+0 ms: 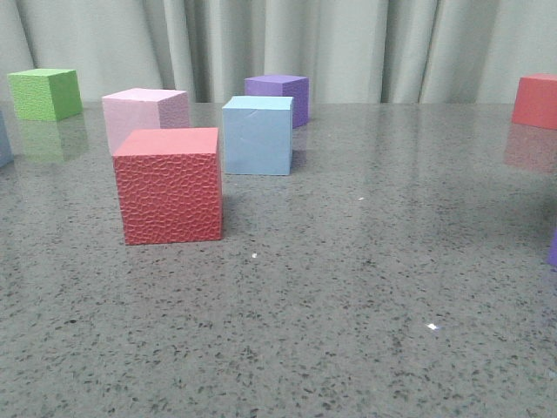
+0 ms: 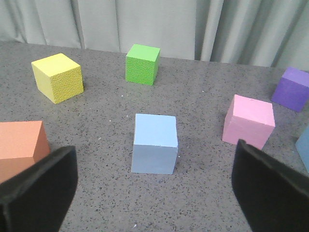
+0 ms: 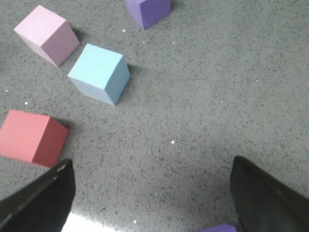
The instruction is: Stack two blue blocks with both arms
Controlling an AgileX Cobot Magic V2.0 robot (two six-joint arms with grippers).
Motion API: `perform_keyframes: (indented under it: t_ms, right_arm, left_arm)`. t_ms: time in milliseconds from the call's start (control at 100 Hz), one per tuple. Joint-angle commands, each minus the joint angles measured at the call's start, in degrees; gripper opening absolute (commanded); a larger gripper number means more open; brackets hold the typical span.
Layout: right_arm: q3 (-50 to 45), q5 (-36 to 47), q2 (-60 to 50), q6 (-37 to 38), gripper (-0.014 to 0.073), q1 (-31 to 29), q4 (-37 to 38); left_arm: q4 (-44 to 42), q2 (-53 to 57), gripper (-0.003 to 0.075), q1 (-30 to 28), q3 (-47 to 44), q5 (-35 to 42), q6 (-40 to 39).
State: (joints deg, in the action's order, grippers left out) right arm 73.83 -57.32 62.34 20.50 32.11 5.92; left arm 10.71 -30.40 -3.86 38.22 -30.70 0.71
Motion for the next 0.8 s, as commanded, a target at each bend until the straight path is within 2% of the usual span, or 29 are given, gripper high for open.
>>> perform_keyframes:
  t_ms: [0, 290, 380, 620, 790]
  right_arm:
    - [-3.57, 7.26, -5.97, -0.19, 0.0644, -0.16, 1.43]
    - [-15.76, 10.82, -17.26, -0.19, 0.0644, -0.16, 2.79]
    - [-18.22, 12.12, -20.13, -0.19, 0.0644, -0.16, 3.88]
    - [-20.69, 14.23, -23.71, -0.15, 0.0644, -0.16, 5.28]
    - [-20.69, 14.23, -23.63, -0.15, 0.0644, -0.16, 5.47]
  left_arm:
    - [0.97, -0.54, 0.0620, 0.49, 2.00, 3.53, -0.21]
    - [0.97, -1.22, 0.0620, 0.49, 2.00, 2.87, -0.21]
    - [0.97, -3.32, 0.0620, 0.49, 3.42, 0.64, -0.21]
    - [0.97, -16.37, 0.0620, 0.49, 14.75, -5.77, -0.21]
    - [0.97, -28.75, 0.0620, 0.49, 25.13, -13.87, -0.08]
